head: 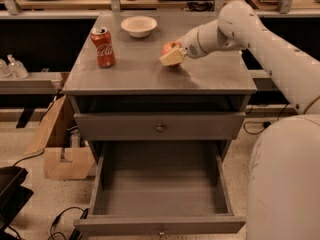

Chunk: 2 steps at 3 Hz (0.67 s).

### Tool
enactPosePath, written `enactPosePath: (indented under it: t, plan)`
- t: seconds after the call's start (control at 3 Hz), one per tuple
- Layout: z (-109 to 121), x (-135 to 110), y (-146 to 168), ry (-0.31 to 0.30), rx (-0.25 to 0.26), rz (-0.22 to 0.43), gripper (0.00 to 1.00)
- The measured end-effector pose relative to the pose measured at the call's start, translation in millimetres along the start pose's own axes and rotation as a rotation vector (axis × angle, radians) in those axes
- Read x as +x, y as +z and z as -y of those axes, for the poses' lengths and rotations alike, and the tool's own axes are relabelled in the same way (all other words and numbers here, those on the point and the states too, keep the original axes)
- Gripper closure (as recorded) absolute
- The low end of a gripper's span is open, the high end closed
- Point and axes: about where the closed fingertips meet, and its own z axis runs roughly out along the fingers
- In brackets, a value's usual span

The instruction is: Pick apple from middle drawer and place on counter

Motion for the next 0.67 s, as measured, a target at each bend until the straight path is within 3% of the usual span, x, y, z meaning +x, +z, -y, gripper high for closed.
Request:
enactPosePath:
  t: [0.67]
  plan:
    - [-2.5,-0.2,4.1,0.000,-0.007,-0.001,0.00]
